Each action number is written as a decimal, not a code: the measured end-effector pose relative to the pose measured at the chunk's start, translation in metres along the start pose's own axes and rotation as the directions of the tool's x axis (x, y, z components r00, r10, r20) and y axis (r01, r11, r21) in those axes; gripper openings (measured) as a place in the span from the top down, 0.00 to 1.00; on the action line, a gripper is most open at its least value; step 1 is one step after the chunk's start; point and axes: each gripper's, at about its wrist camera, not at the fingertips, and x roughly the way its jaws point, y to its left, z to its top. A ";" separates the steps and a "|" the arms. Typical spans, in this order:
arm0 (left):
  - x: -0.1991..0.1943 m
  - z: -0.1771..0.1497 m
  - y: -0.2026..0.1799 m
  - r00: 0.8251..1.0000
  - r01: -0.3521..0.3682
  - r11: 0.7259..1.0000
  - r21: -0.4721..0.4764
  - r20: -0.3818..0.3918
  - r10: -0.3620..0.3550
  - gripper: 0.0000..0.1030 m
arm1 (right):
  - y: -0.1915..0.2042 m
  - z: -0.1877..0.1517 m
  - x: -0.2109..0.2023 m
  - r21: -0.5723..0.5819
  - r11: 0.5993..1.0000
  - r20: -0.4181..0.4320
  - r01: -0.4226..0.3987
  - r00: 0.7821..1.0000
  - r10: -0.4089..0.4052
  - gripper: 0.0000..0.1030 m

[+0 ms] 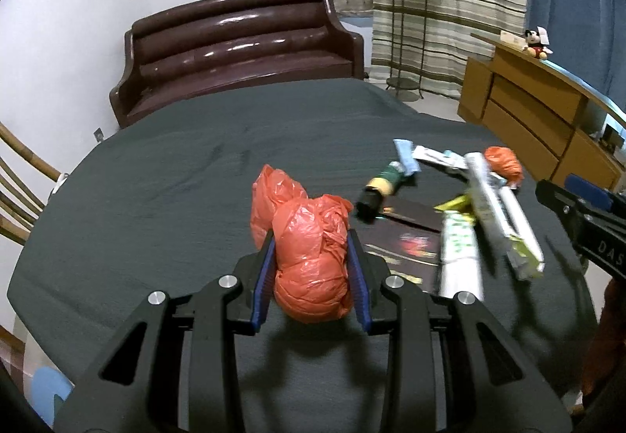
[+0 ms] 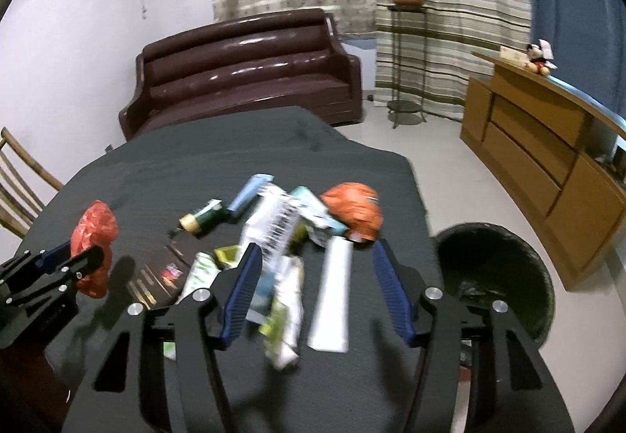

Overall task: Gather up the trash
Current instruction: 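Grasp the white printed wrapper with the right gripper while the left carries the red bag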

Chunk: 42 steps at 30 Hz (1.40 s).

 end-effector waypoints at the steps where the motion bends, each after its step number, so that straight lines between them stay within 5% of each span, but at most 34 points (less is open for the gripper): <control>1: 0.003 0.001 0.005 1.000 -0.006 1.000 -0.002 -0.002 0.006 0.68 | 0.005 0.002 0.003 -0.007 1.000 -0.004 -0.003 1.000 0.003 0.44; 9: 0.018 0.000 0.030 1.000 -0.019 1.000 0.008 -0.019 0.019 0.68 | 0.024 0.003 0.030 -0.044 0.999 -0.079 -0.004 0.997 0.000 0.45; 17: 0.022 -0.001 0.029 1.000 0.012 1.000 0.012 -0.021 -0.011 0.68 | 0.019 0.003 0.031 -0.019 1.000 -0.100 -0.018 0.995 0.016 0.84; 32: -0.006 0.015 -0.020 0.993 0.102 0.994 0.031 0.048 -0.103 0.68 | -0.006 0.006 -0.007 0.002 1.000 0.004 -0.016 1.000 0.016 0.86; 42: -0.009 0.029 -0.118 0.966 0.240 0.962 0.128 0.065 -0.249 0.68 | -0.097 -0.004 -0.032 0.082 0.987 0.042 0.140 0.989 -0.144 0.86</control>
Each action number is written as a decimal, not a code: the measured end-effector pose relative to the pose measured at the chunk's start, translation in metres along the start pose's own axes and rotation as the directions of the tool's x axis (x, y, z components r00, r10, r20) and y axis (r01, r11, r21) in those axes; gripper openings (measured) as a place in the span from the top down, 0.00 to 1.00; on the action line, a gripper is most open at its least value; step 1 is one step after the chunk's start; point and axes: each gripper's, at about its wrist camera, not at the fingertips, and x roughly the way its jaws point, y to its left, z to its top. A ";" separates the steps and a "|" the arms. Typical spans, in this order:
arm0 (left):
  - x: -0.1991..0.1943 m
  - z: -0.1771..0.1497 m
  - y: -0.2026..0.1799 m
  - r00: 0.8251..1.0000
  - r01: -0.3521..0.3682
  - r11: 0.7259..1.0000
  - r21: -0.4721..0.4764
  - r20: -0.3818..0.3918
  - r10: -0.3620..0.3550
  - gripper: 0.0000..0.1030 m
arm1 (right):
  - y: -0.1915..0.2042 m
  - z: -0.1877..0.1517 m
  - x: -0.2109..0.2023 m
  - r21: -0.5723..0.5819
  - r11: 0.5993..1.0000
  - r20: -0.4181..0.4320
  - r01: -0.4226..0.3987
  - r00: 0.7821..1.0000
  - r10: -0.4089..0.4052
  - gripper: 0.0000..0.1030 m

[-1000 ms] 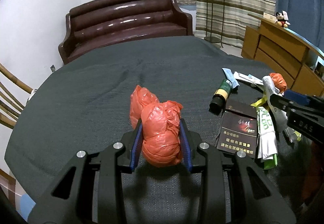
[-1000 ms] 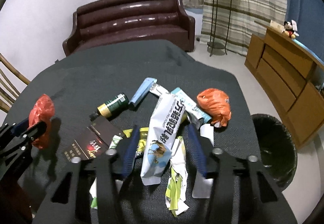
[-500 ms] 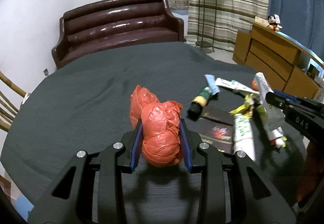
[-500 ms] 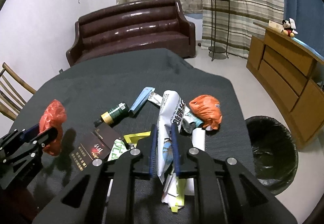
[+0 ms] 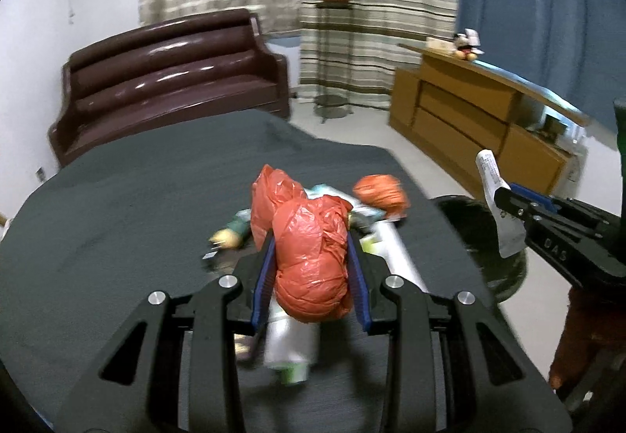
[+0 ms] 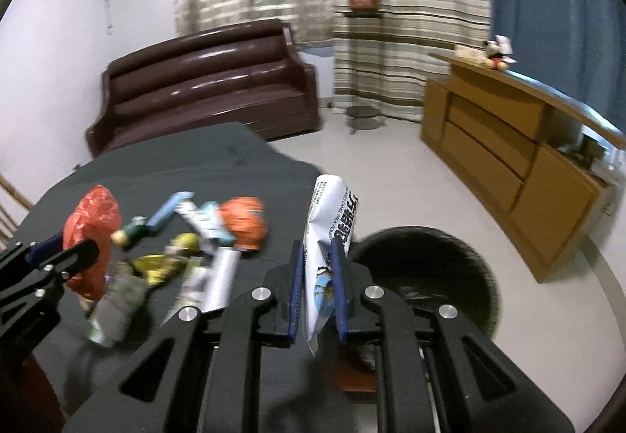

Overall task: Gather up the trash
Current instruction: 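Grasp the white printed wrapper with the right gripper while the left carries the red bag, then drop the red bag and white wrapper into the bin, opening both grippers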

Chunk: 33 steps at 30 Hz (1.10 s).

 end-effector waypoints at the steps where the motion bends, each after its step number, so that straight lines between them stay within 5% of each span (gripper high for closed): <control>1: 0.003 0.002 -0.010 1.000 0.014 1.000 0.011 0.000 -0.014 0.68 | -0.008 0.000 0.001 0.005 1.000 0.002 0.012 1.000 -0.012 0.86; 16: 0.066 0.020 -0.123 0.994 0.106 0.985 0.136 -0.038 -0.101 0.68 | -0.091 -0.007 0.027 0.062 0.993 0.002 0.104 0.995 -0.104 0.86; 33: 0.114 0.034 -0.169 0.990 0.120 0.977 0.177 -0.099 -0.104 0.67 | -0.124 -0.013 0.057 0.123 0.988 -0.030 0.093 0.996 -0.090 0.85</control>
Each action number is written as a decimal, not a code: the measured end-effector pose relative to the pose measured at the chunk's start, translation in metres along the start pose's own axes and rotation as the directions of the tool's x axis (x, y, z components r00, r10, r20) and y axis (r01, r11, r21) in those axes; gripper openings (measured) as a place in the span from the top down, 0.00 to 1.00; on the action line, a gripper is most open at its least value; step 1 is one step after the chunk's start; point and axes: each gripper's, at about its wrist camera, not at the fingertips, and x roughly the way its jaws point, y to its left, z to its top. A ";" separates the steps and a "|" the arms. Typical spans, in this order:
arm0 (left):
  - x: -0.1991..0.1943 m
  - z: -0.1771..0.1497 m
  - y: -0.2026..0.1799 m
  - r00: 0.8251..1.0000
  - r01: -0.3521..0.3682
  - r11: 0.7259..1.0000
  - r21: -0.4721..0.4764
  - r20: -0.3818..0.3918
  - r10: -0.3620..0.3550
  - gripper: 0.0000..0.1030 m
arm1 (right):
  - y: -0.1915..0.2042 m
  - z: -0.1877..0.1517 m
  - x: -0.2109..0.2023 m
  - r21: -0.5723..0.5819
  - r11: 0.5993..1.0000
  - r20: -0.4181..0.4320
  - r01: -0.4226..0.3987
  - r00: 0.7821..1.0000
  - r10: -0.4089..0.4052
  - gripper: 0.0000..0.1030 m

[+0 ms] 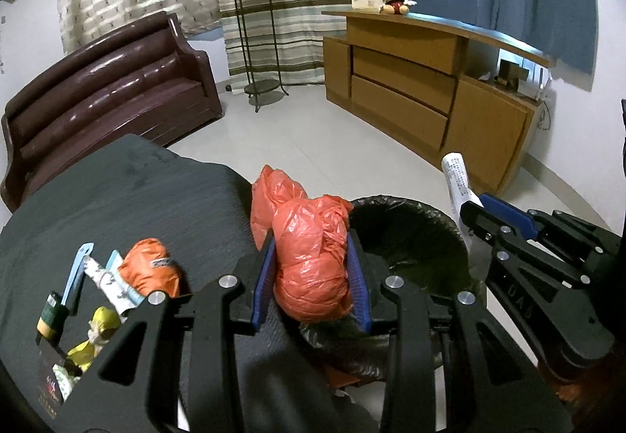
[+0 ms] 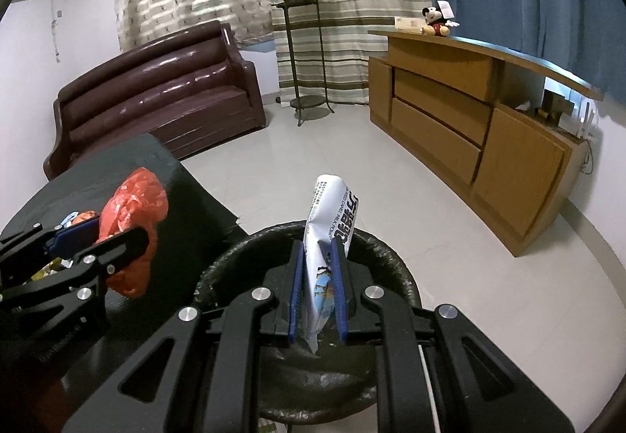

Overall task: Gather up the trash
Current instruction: 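Drop the red bag and white wrapper into the bin, opening both grippers, then move both grippers back over the remaining trash on the table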

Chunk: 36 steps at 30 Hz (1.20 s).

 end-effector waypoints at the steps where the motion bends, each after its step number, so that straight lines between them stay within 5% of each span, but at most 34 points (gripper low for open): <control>1: 0.002 0.000 0.000 1.000 -0.002 1.000 0.002 -0.005 0.002 0.67 | -0.001 0.000 0.001 0.005 1.000 -0.003 -0.002 1.000 0.002 0.85; 9: 0.007 -0.001 0.002 1.000 -0.012 1.000 -0.007 -0.013 0.012 0.45 | -0.011 0.000 0.005 0.046 0.999 -0.020 -0.006 1.000 0.007 0.75; 24: -0.026 -0.010 0.025 0.999 -0.036 0.999 -0.039 0.001 0.036 0.40 | -0.015 0.001 -0.018 0.089 0.996 0.020 0.010 1.000 -0.012 0.45; 36: -0.068 -0.038 0.069 0.993 -0.121 0.991 -0.065 -0.005 0.121 0.36 | 0.035 -0.012 -0.030 0.019 0.997 -0.027 -0.074 0.997 0.075 0.43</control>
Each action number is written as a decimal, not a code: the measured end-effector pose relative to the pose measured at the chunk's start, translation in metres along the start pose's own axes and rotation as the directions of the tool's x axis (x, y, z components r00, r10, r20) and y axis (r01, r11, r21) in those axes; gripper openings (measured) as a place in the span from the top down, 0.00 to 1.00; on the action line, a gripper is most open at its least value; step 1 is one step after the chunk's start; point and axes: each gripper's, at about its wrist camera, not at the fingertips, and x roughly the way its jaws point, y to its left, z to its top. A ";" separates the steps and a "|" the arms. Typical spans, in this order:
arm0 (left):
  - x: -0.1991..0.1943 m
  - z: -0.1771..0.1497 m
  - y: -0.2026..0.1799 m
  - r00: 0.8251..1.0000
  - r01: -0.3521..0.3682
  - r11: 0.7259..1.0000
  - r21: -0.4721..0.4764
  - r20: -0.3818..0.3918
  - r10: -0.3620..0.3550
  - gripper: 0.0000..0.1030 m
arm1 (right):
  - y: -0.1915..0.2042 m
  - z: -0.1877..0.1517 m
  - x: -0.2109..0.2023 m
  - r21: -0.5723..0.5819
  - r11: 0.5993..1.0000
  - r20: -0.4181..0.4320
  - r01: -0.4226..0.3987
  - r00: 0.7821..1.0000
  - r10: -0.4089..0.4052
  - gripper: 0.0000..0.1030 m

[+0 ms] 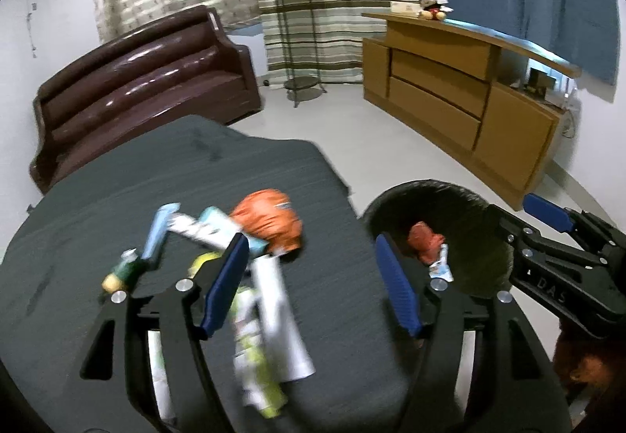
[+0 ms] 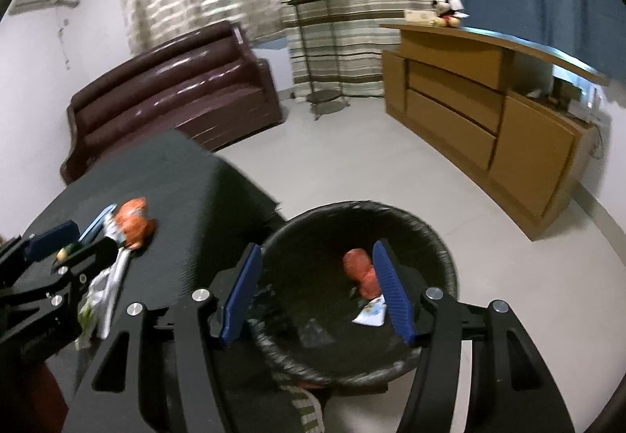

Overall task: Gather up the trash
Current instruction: 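Move both grippers back over the remaining trash on the table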

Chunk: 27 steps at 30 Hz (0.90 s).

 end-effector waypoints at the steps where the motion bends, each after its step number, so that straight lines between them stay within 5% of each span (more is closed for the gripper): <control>1: -0.003 -0.003 0.008 1.000 -0.013 1.000 -0.007 0.003 0.013 0.36 | 0.007 0.000 -0.001 -0.012 1.000 -0.007 -0.013 1.000 0.013 0.43; 18: -0.044 -0.056 0.124 0.982 -0.188 0.973 -0.131 -0.029 0.186 0.30 | 0.112 -0.014 -0.014 -0.127 0.984 -0.047 -0.127 0.991 0.122 0.39; 27: -0.047 -0.076 0.164 0.976 -0.214 0.962 -0.171 -0.064 0.206 0.30 | 0.157 -0.028 -0.013 -0.203 0.963 -0.086 -0.178 0.983 0.164 0.42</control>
